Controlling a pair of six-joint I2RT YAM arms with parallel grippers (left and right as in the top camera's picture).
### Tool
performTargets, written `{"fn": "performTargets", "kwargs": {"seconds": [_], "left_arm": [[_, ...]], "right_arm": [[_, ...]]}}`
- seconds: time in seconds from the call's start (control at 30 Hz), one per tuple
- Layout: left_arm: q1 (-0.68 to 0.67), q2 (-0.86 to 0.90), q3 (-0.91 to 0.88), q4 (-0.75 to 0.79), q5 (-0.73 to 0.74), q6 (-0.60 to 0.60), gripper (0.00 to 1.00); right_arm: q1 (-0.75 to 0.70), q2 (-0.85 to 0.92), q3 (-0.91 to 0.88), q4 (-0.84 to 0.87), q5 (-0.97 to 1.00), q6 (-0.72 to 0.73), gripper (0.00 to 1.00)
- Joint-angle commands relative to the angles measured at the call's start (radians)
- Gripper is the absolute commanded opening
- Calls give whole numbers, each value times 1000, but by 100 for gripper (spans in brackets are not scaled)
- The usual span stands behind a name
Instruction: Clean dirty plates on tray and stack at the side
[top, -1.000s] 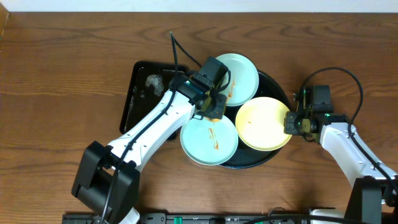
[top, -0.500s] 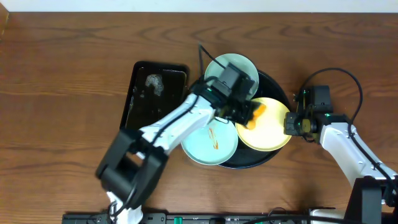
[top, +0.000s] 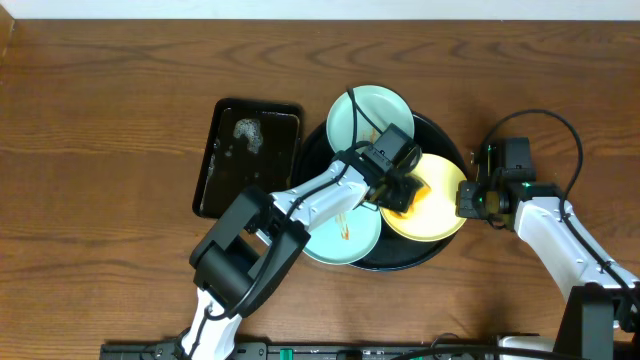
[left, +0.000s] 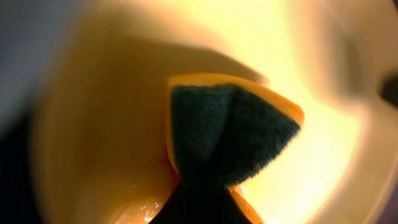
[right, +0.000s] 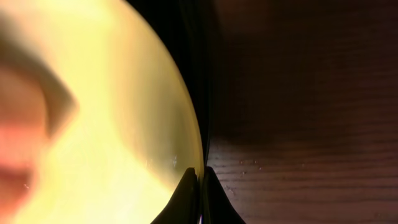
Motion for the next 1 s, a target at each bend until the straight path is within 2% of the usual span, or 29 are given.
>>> {"fn": "performTargets", "kwargs": {"seconds": [0.0, 0.1, 0.33, 0.43, 0.7, 0.87, 0.97], "left_arm": [[45, 5, 8, 12, -198, -5, 8], [61, -11, 39, 10, -173, -4, 8], [64, -166, 52, -17, 3, -4, 8], [74, -242, 51, -75, -7, 8, 8], [154, -323, 51, -305, -160, 7, 7], [228, -322, 51, -399, -158, 7, 7], [260, -322, 51, -417, -154, 7, 8]], "right_arm": [[-5, 12, -5, -16, 4, -4, 1], [-5, 12, -5, -19, 4, -4, 1], [-5, 12, -5, -18, 6, -4, 1], [-5, 12, -5, -11, 23, -3, 1], [-5, -37, -3, -8, 68, -4, 1], [-4, -120, -3, -8, 120, -10, 1], [-4, -179, -3, -8, 125, -82, 1]]}}
